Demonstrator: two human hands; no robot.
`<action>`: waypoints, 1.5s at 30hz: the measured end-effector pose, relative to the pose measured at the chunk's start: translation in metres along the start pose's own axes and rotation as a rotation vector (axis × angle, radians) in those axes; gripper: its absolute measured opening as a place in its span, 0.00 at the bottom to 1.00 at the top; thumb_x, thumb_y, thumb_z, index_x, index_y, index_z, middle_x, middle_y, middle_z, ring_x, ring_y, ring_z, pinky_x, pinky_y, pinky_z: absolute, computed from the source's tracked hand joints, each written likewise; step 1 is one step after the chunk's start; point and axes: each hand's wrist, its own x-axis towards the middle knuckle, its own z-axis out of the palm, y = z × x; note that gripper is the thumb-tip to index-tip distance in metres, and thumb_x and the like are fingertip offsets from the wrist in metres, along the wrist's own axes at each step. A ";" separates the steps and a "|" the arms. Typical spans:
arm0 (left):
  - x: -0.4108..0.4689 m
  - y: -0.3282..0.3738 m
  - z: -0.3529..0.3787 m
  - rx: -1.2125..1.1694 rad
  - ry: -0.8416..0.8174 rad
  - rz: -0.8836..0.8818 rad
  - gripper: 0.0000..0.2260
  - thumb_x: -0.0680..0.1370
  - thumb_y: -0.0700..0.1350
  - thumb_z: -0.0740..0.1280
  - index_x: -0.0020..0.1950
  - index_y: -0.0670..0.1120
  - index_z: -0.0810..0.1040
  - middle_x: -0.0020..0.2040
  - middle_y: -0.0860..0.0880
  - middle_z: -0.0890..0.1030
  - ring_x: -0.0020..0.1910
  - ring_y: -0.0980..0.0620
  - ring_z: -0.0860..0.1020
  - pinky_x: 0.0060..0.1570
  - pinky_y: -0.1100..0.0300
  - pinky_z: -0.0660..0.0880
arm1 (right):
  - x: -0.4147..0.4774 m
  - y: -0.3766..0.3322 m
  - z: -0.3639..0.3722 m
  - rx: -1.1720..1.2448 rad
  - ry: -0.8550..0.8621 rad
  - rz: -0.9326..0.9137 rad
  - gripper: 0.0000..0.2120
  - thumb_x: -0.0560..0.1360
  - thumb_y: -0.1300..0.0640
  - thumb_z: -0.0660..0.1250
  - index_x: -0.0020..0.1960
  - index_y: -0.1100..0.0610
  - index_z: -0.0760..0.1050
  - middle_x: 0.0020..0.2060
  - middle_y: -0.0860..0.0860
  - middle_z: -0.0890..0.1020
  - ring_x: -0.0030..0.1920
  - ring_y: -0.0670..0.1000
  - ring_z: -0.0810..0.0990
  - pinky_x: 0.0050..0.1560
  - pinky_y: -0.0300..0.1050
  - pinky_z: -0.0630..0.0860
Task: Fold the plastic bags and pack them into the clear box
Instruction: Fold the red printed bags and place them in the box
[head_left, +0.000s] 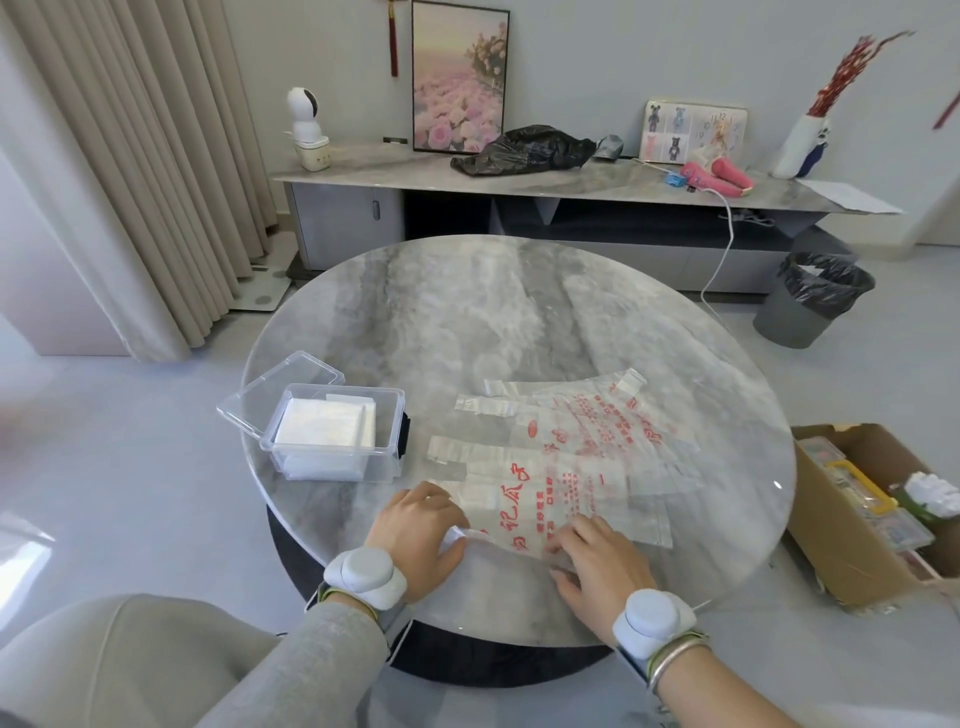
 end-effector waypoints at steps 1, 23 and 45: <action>-0.005 -0.001 -0.005 0.004 0.006 -0.013 0.14 0.71 0.55 0.58 0.42 0.56 0.83 0.40 0.61 0.82 0.49 0.55 0.80 0.45 0.60 0.77 | -0.001 -0.003 0.000 0.026 0.002 -0.016 0.14 0.60 0.53 0.80 0.42 0.47 0.79 0.40 0.41 0.78 0.39 0.45 0.78 0.34 0.35 0.68; -0.010 -0.003 0.000 -0.518 -0.164 -0.503 0.05 0.76 0.51 0.71 0.41 0.60 0.79 0.39 0.59 0.83 0.44 0.62 0.80 0.51 0.61 0.77 | -0.006 0.022 -0.012 0.388 -0.120 0.514 0.13 0.75 0.39 0.65 0.40 0.48 0.74 0.38 0.42 0.80 0.41 0.47 0.78 0.42 0.41 0.73; 0.001 -0.004 0.005 -0.394 -0.133 -0.573 0.05 0.74 0.52 0.72 0.45 0.56 0.78 0.39 0.58 0.79 0.41 0.60 0.76 0.39 0.64 0.73 | -0.016 0.035 -0.007 0.286 -0.106 0.583 0.14 0.74 0.48 0.69 0.33 0.49 0.69 0.35 0.46 0.75 0.37 0.49 0.72 0.33 0.38 0.63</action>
